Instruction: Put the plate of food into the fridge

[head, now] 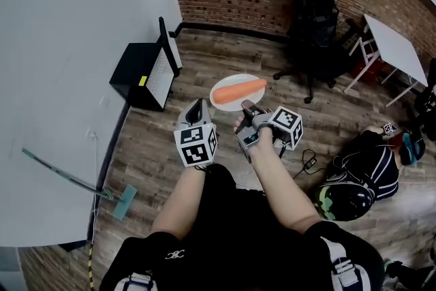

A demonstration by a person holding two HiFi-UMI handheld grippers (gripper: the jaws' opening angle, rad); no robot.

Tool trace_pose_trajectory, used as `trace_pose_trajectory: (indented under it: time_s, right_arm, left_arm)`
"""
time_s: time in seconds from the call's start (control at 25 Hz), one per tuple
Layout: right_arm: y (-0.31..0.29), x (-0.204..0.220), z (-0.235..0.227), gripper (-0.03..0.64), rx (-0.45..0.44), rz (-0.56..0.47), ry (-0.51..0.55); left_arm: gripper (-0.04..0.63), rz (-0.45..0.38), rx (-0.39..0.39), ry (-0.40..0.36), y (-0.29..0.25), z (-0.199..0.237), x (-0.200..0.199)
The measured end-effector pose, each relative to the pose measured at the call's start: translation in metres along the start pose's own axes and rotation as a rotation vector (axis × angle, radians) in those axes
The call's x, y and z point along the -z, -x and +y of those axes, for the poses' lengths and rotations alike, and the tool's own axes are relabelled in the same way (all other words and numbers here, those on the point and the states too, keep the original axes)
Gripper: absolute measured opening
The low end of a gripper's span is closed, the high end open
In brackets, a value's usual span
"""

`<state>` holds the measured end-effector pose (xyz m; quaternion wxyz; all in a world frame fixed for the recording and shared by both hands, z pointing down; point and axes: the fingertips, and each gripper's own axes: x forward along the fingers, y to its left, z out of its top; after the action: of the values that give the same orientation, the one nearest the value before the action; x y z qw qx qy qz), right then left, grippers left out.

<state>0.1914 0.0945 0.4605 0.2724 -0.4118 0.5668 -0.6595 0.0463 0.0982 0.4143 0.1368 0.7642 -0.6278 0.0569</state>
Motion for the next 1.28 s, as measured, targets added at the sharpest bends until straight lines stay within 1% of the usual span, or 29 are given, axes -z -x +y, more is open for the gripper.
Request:
trace_pose_trajectory:
  time_s: [0.28,0.52,0.64,0.8,0.92,1.0,1.2,1.28]
  right_arm:
    - [-0.027,-0.033,0.006,0.038,-0.006,-0.01,0.004]
    - [-0.103,-0.079,0.017,0.038,0.014,-0.004,0.005]
    - [-0.129,-0.092,0.018,0.038,0.004,-0.011,0.022]
    - [-0.188,-0.119,0.046,0.038,0.003,-0.004,0.041]
    - [-0.237,-0.143,0.07,0.038,0.01,-0.009,0.033]
    - [-0.264,-0.156,0.079,0.038,0.01,-0.006,0.03]
    - [-0.299,-0.169,0.068,0.038,-0.011,0.022,0.038]
    - [-0.323,-0.171,0.075,0.038,-0.008,0.039,0.037]
  left_arm:
    - [-0.002,-0.008,0.017,0.001,-0.047,-0.004,-0.01]
    - [-0.003,-0.013,0.023,0.041,-0.124,0.019,-0.034]
    - [-0.003,-0.041,0.028,0.03,-0.148,0.026,-0.04]
    - [-0.003,-0.044,0.028,0.037,-0.211,0.048,-0.073]
    - [-0.003,-0.033,0.035,0.029,-0.265,0.062,-0.103]
    - [-0.003,-0.036,0.033,0.027,-0.292,0.07,-0.115]
    - [-0.003,-0.048,-0.009,0.032,-0.32,0.088,-0.101]
    - [-0.003,-0.042,-0.025,0.039,-0.338,0.103,-0.109]
